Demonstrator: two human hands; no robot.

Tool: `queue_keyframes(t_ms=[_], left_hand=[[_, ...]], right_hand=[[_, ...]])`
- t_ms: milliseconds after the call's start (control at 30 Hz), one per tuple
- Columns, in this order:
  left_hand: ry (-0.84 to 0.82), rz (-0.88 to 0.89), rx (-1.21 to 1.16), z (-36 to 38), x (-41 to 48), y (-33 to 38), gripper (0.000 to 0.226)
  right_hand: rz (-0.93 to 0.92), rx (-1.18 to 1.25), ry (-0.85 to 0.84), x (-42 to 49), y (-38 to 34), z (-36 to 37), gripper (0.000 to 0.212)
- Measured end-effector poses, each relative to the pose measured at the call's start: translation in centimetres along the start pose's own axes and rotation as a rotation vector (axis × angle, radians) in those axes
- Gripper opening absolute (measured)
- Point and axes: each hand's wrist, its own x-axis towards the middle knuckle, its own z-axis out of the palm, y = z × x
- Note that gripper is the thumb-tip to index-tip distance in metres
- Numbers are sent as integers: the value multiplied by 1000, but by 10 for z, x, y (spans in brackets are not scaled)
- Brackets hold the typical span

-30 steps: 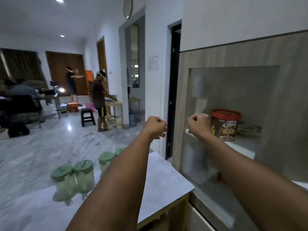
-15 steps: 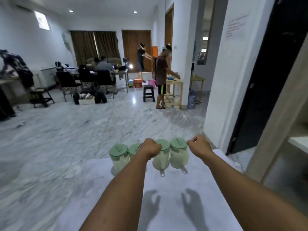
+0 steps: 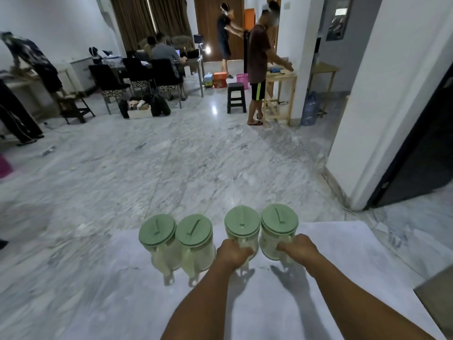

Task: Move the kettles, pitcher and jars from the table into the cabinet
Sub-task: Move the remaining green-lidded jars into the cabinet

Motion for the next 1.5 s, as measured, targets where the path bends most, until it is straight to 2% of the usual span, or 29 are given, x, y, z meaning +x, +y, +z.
queue_keyframes(t_ms=[167,233,300,367,433,533,633,800,967,1067,1267,1400,1500], left_hand=[[-10,3,-142,4,3,1,61],[-16,6,-176,3,1,-2,57],[-32,7,-188,-3,-7,-4,44],[-50,18,-180,-17,-24,2,23],[-84,25,-187,-32,-41,9,15],[-151,67,-190,-51,-73,21,21],[-210,152,-178,-58,-116,35,18],[-332,336,-146,-45,-203,52,24],[-490,503,-74,-1,-304,65,26],[-619,607,8,39,-372,76,29],[-889,794,170,128,-513,96,34],[-974,936,282,185,-615,106,39],[-1074,968,385,229,-694,110,43]], right_hand=[[37,12,29,7,-11,10,33],[43,49,49,6,-11,12,33],[50,115,68,3,-9,11,36],[43,172,84,-12,-13,4,29],[27,232,120,-35,-21,-6,20],[-13,322,166,-78,-26,-26,17],[-56,431,221,-136,-16,-48,15],[-84,525,435,-256,29,-83,14],[-29,496,630,-389,95,-123,11],[42,478,748,-472,139,-156,18],[150,481,933,-623,231,-218,18],[216,493,992,-715,292,-250,20],[278,496,1039,-781,337,-275,21]])
